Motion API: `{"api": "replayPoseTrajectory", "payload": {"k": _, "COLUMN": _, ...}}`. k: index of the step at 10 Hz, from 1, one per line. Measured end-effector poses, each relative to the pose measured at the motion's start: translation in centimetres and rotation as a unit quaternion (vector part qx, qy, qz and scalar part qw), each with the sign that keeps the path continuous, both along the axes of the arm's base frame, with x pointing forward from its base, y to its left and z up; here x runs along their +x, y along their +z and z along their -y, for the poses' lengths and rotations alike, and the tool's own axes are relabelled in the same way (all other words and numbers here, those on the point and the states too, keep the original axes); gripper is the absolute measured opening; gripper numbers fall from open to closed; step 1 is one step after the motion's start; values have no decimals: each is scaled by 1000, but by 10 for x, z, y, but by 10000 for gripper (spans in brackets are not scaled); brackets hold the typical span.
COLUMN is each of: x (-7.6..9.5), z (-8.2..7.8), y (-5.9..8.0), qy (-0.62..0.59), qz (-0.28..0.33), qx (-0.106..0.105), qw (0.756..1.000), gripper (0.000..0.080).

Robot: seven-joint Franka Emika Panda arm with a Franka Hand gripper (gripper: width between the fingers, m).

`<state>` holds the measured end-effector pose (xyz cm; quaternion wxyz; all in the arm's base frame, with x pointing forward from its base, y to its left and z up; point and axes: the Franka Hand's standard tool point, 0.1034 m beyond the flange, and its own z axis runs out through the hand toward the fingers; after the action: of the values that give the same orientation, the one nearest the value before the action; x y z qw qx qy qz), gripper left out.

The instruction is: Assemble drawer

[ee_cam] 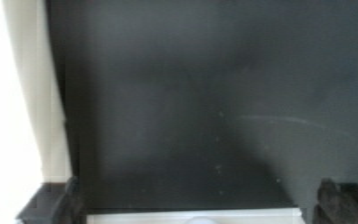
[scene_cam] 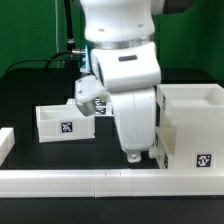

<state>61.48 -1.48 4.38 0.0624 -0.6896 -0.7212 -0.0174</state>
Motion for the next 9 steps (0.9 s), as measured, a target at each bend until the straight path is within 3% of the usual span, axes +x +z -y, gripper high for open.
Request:
{"api": "replayPoseTrajectory", "payload": {"k": 2, "x": 7, "z": 21, "y": 19, "qy": -7, "qz": 11, "qx": -7, "qw": 1000, "gripper": 649}}
{"api": "replayPoseTrajectory", "payload": {"k": 3, "x": 15, "z": 37, "y": 38, "qy": -16, "qz": 23, "qx": -13, "qw": 1000, "gripper": 649}}
{"api": "replayPoseTrajectory", "payload": {"k": 5, "x": -1, "z": 57, "y": 55, "qy": -35, "qz": 40, "qx": -20, "qw": 998, "gripper": 649}}
{"api": "replayPoseTrajectory", "payload": {"k": 7, "x": -24, "z": 72, "y": 59, "qy": -46, "qz": 35, "qx": -24, "qw": 998, "gripper": 649}}
{"api": "replayPoseTrajectory", "payload": {"k": 9, "x": -40, "z": 85, "y": 53, "qy": -57, "qz": 29, "qx": -25, "qw": 998, "gripper": 649}}
